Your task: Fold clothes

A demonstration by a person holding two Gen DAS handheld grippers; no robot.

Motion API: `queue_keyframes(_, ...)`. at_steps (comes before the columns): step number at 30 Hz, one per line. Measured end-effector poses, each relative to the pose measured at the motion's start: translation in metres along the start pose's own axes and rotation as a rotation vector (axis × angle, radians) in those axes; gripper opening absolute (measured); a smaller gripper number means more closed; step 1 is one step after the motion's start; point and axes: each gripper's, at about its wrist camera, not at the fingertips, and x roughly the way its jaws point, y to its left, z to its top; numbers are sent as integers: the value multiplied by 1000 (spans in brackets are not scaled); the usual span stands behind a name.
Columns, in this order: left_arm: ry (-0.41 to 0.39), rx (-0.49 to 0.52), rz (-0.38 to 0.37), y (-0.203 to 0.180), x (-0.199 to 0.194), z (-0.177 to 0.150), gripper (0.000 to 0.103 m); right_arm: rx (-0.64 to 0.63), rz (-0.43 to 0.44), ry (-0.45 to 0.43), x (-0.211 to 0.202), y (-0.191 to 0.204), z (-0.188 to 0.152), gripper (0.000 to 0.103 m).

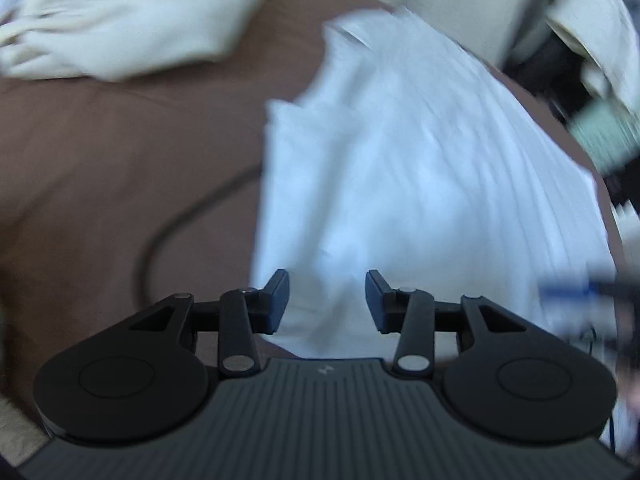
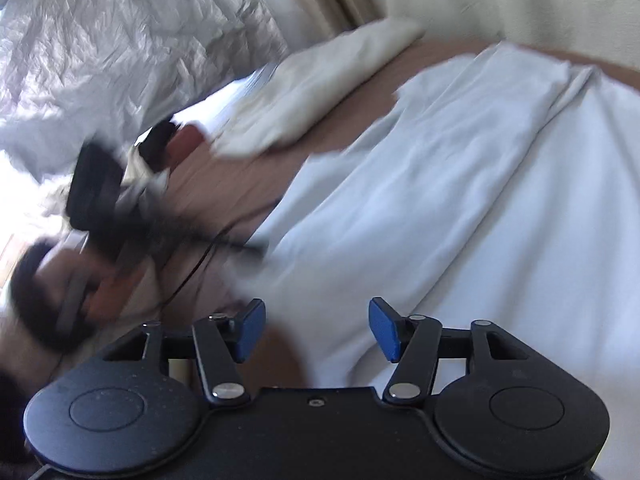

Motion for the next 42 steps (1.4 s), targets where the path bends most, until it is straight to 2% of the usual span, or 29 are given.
queue_keyframes(2,-21,-56,24,15,-6,4,47,50,-27,6,0,2,-15,64)
queue_keyframes(5,17,-109,-62,29,-4,4,47,158,-50,12,-2,-8,-35,64)
queue_keyframes(7,62,-148,-149,31,4,2,47,105,-95,26,5,-1,-40,64)
queue_keyframes(8,76,-162,-168,30,9,1,48,77,-118,32,8,2,-42,64)
queue_keyframes(11,92,-194,-164,26,24,-1,51,-49,-110,29,25,9,-37,62)
queue_keyframes(12,88,-238,-173,30,27,-3,54,-56,-99,51,35,10,-33,56)
queue_keyframes(13,80,-297,-189,34,30,-5,56,-64,-106,76,45,10,-33,30)
queue_keyframes(14,73,-336,-205,37,31,-7,56,-114,-168,81,55,16,-36,12)
queue_keyframes(15,65,-325,-213,37,31,-8,50,-197,-216,79,59,25,-41,12)
queue_keyframes(16,56,-271,-196,34,27,-8,11,-231,-229,64,56,32,-44,12)
queue_keyframes(17,32,-216,-155,30,20,-7,4,-233,-211,48,49,37,-45,12)
queue_keyframes(18,-22,-200,-126,33,7,-6,4,-231,-179,30,39,42,-46,12)
queue_keyframes(19,-85,-212,-129,40,-9,-5,0,-229,-146,13,28,47,-47,11)
queue_keyframes(21,-159,-164,-83,42,-33,-4,0,-273,-141,9,13,59,-48,11)
queue_keyframes(22,-167,-146,-65,42,-37,-3,0,-280,-153,16,11,61,-48,11)
queue_keyframes(23,-141,-153,-73,43,-32,-3,0,-281,-174,33,12,62,-49,11)
queue_keyframes(26,-36,-260,-144,52,-10,-6,0,-267,-246,102,32,56,-51,11)
queue_keyframes(28,0,-288,-150,53,2,-6,2,-259,-260,116,42,57,-50,14)
queue_keyframes(30,-24,-267,-130,49,3,-4,4,-278,-266,113,43,60,-51,16)
queue_keyframes(31,-44,-257,-123,46,4,-2,9,-282,-266,112,42,61,-51,17)
queue_keyframes(32,-55,-251,-117,45,8,3,21,-277,-265,110,41,60,-52,18)
queue_keyframes(34,-7,-212,-95,42,21,25,44,-259,-257,102,41,58,-54,17)
queue_keyframes(36,28,-135,-44,32,31,48,44,-235,-247,93,40,54,-53,16)
queue_keyframes(38,-17,-21,25,20,35,67,44,-215,-233,83,40,50,-53,16)
queue_keyframes(39,-59,20,35,14,37,74,45,-206,-221,74,39,48,-53,16)
queue_keyframes(41,-73,29,-14,15,54,92,54,-186,-196,67,41,43,-53,16)
queue_keyframes(42,-63,9,-49,19,64,99,54,-172,-180,67,43,38,-53,17)
